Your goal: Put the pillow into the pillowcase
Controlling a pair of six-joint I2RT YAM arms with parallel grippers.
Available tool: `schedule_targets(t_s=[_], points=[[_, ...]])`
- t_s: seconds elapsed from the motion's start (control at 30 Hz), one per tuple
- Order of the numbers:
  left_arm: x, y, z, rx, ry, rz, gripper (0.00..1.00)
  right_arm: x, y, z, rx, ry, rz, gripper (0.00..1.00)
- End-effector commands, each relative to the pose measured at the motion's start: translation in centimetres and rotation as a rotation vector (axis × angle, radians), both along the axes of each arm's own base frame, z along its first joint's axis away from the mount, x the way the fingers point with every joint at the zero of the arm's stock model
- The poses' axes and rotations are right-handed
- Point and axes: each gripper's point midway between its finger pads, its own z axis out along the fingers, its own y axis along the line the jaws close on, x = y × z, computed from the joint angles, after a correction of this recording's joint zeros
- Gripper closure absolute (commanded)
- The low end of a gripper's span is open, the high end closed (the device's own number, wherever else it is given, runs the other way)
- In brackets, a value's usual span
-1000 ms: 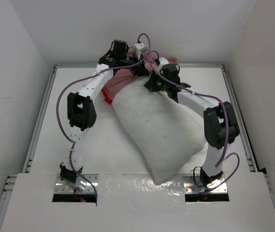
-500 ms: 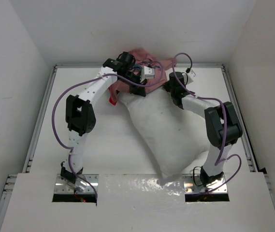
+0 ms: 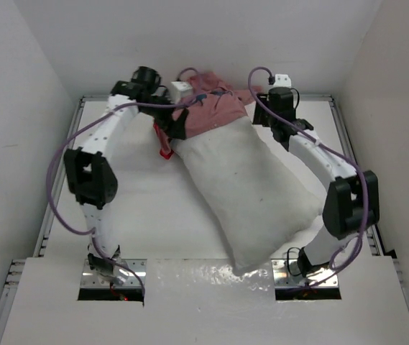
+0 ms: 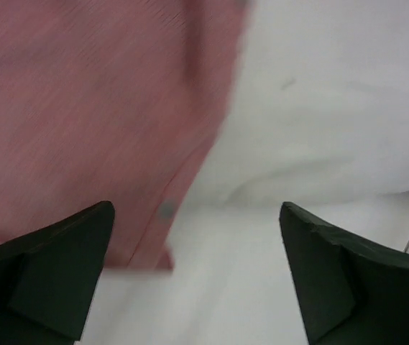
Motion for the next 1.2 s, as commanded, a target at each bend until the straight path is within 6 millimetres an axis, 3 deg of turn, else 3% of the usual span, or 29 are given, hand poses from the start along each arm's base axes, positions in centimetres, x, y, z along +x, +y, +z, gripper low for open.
schedule_targets(t_s=[0.0, 0.03, 0.07, 0.1, 0.13, 0.17, 0.2, 0.23, 0.3, 0.37, 0.4, 0.53, 0.57, 0.63, 0.77, 0.8, 0.83, 0.9, 0.93, 0.97, 1.0, 1.07, 1.13, 1.17], points=[[1.2, 8.8, 0.4, 0.152, -0.015, 0.346, 0.10, -3.4, 2.7, 5.0, -0.196, -0.055, 0.222, 0.99], [1.0, 9.8, -0.4, 0.163, 0.005, 0.364, 0.27, -4.6, 4.5, 6.1, -0.204, -0.084, 0.247, 1.00], [0.2, 11.5, -1.7, 0.175, 0.044, 0.391, 0.52, -5.4, 5.4, 5.9, -0.237, -0.085, 0.279, 1.00], [0.2, 12.1, -2.1, 0.173, 0.052, 0.407, 0.80, -6.7, 8.0, 6.6, -0.245, -0.113, 0.339, 0.81], [0.1, 12.9, -2.3, 0.171, 0.056, 0.429, 0.80, -7.3, 9.4, 6.7, -0.259, -0.123, 0.375, 0.53], [-0.4, 13.0, -3.3, 0.180, 0.081, 0.429, 0.59, -8.0, 10.8, 6.7, -0.261, -0.129, 0.408, 0.31], [-0.4, 12.9, -3.6, 0.177, 0.079, 0.428, 0.41, -9.5, 13.7, 6.7, -0.268, -0.141, 0.474, 0.07], [-0.4, 12.8, -3.8, 0.163, 0.088, 0.431, 0.29, -10.2, 15.2, 6.3, -0.286, -0.139, 0.505, 0.01], [-0.3, 11.9, -4.9, 0.112, 0.110, 0.430, 0.12, -12.3, 18.3, 5.4, -0.366, -0.153, 0.552, 0.01], [0.0, 11.0, -5.7, 0.066, 0.136, 0.423, 0.05, -12.8, 19.8, 3.2, -0.467, -0.127, 0.584, 0.01], [0.6, 10.7, -6.2, 0.046, 0.143, 0.434, 0.04, -13.4, 21.0, 1.9, -0.492, -0.100, 0.604, 0.01], [2.0, 10.7, -8.2, 0.051, 0.138, 0.456, 0.03, -14.4, 22.8, -0.9, -0.526, -0.053, 0.645, 0.01], [1.9, 10.7, -9.1, 0.052, 0.151, 0.457, 0.05, -14.2, 22.8, -2.6, -0.549, -0.024, 0.650, 0.01], [2.7, 10.4, -10.8, 0.037, 0.169, 0.463, 0.08, -13.7, 22.8, -4.0, -0.583, -0.010, 0.631, 0.01], [3.4, 8.1, -13.0, -0.068, 0.265, 0.409, 0.32, -12.1, 21.9, -8.3, -0.671, 0.033, 0.598, 0.01], [3.6, 7.9, -13.2, -0.082, 0.286, 0.410, 0.39, -11.7, 21.6, -8.9, -0.669, 0.054, 0.590, 0.01], [3.7, 7.4, -13.5, -0.108, 0.312, 0.397, 0.61, -11.0, 21.6, -8.8, -0.625, 0.065, 0.559, 0.05], [4.0, 7.3, -12.9, -0.132, 0.309, 0.406, 1.00, -9.9, 20.6, -10.3, -0.550, 0.128, 0.535, 0.57], [3.7, 7.3, -12.6, -0.152, 0.311, 0.400, 1.00, -9.5, 20.5, -10.5, -0.498, 0.136, 0.509, 0.90], [3.8, 7.2, -12.0, -0.168, 0.292, 0.392, 1.00, -8.6, 20.2, -10.7, -0.452, 0.147, 0.515, 1.00], [3.9, 7.5, -10.2, -0.189, 0.248, 0.380, 1.00, -7.8, 21.0, -10.3, -0.411, 0.141, 0.537, 1.00], [3.0, 7.2, -8.8, -0.210, 0.216, 0.346, 1.00, -6.0, 21.7, -8.8, -0.329, 0.109, 0.536, 1.00], [2.0, 6.9, -6.0, -0.244, 0.157, 0.302, 1.00, -3.6, 23.1, -4.1, -0.209, -0.007, 0.487, 1.00], [1.5, 6.8, -4.6, -0.255, 0.125, 0.277, 1.00, -1.7, 23.5, -0.7, -0.124, -0.125, 0.444, 1.00]])
